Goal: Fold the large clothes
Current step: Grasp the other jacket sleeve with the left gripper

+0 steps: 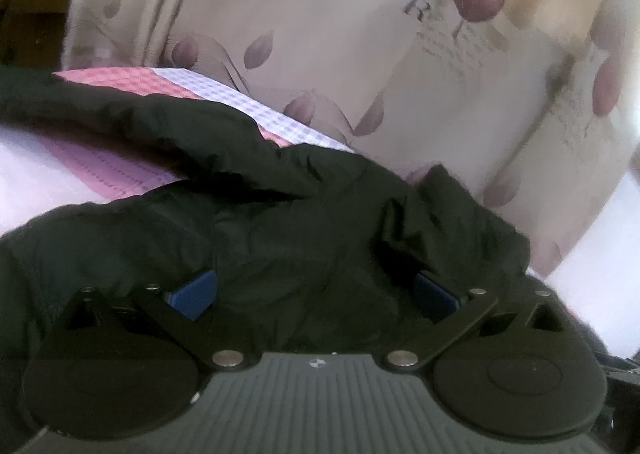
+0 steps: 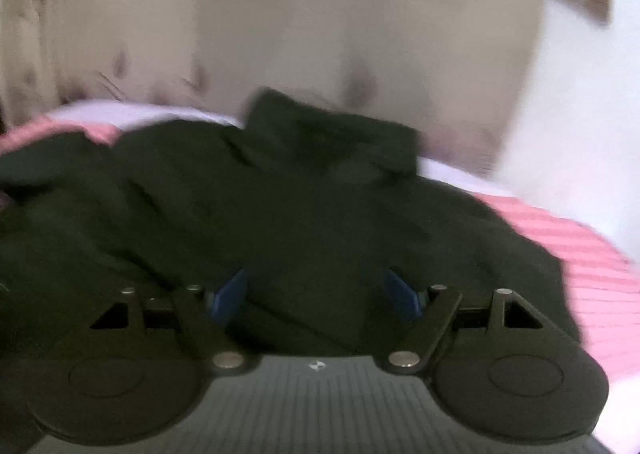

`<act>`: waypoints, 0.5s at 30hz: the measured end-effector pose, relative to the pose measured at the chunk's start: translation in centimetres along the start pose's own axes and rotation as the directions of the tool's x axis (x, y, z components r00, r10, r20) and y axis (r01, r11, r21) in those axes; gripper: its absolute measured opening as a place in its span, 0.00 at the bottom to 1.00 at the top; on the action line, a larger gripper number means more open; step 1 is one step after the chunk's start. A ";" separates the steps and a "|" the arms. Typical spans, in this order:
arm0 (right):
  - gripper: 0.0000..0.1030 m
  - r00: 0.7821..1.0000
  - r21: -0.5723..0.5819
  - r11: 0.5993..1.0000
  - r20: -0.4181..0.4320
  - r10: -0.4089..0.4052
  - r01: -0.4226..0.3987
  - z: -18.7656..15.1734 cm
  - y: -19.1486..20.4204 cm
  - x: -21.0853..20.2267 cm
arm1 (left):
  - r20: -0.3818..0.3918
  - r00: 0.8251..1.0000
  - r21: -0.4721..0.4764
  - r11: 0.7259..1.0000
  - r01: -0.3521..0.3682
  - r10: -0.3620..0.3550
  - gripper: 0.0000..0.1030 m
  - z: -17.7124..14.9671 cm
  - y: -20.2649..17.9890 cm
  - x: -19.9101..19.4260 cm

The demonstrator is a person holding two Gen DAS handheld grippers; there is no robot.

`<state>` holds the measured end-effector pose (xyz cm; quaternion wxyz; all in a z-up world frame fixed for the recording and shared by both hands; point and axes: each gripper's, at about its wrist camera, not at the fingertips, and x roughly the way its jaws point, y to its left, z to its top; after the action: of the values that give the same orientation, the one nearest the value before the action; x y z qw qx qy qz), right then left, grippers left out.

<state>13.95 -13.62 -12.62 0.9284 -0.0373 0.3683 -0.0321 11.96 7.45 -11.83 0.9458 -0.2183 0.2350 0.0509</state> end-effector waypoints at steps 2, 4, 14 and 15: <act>0.76 1.000 0.054 0.998 -0.015 -0.011 0.012 -0.7 -1.3 0.1 | -0.042 0.999 0.028 1.000 0.008 -0.006 1.00 0.6 0.1 -0.3; 0.87 0.999 0.104 0.994 -0.020 -0.026 0.028 -1.0 -2.2 0.4 | -0.072 0.997 0.043 0.999 -0.001 0.004 1.00 1.5 0.7 -0.8; 1.00 0.999 0.142 0.990 -0.049 -0.013 0.020 -2.3 -2.3 2.2 | -0.148 0.979 -0.160 0.974 -0.162 0.139 0.97 9.4 14.9 -2.8; 1.00 0.999 0.145 0.989 -0.051 -0.012 0.019 -2.2 -2.3 2.2 | -0.140 0.979 -0.179 0.969 -0.169 0.145 0.97 10.0 16.4 -2.9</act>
<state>13.93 -16.25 -15.54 0.9189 0.0286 0.3877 -0.0669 10.39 26.54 -8.95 0.8969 -0.2910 0.3048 0.1343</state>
